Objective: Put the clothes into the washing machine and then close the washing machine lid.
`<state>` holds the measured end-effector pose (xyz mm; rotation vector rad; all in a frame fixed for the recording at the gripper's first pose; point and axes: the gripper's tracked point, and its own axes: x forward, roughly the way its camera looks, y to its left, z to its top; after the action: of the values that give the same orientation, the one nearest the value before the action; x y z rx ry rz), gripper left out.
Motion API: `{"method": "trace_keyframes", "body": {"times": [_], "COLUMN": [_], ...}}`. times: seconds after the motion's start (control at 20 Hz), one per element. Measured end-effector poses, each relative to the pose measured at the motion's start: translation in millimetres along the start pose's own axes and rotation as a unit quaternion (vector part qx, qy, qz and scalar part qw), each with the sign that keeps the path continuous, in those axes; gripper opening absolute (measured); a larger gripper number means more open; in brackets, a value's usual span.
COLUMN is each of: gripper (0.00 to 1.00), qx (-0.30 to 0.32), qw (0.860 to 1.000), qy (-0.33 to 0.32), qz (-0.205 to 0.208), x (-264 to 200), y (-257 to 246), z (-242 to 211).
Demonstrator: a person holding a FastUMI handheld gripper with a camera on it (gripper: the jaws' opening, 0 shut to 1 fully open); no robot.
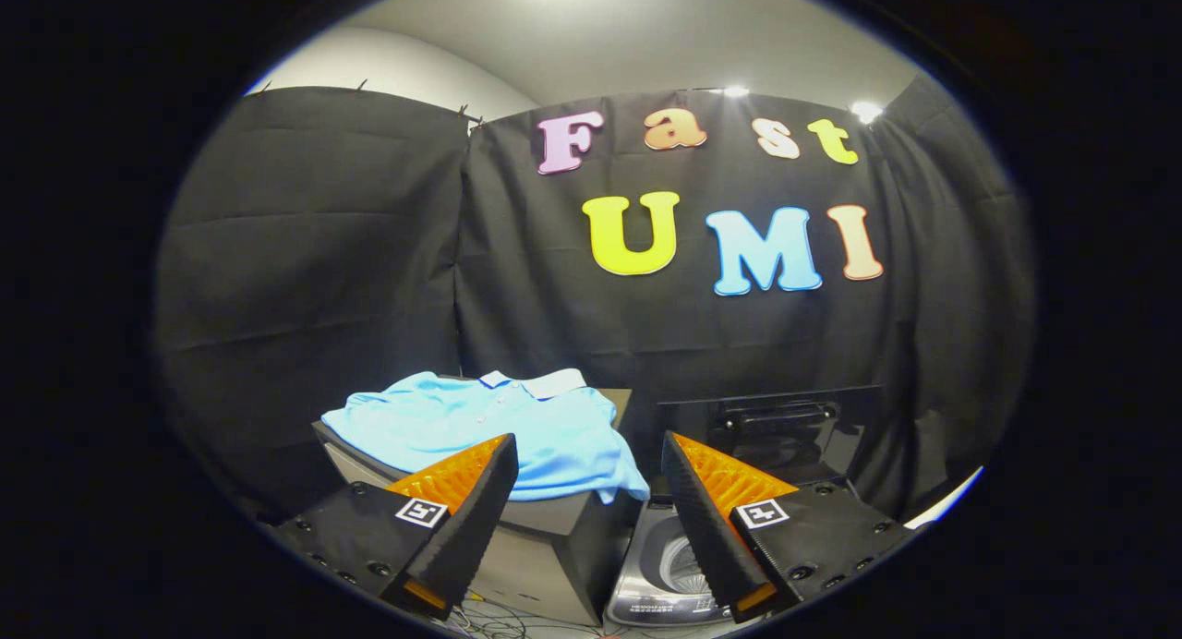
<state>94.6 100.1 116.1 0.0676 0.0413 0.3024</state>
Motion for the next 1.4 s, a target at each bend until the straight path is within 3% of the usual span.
{"method": "trace_keyframes", "body": {"times": [0.3,0.55,1.4], "gripper": [0.98,0.97,0.98], "qx": [0.011,-0.008,-0.040], "qw": [0.999,0.993,0.968], "qy": [0.030,0.091,0.225], "qz": [0.043,0.075,0.100], "x": [40.8,80.6,185.6], "y": [37.4,63.3,114.0], "z": [15.9,5.4,-30.3]}}
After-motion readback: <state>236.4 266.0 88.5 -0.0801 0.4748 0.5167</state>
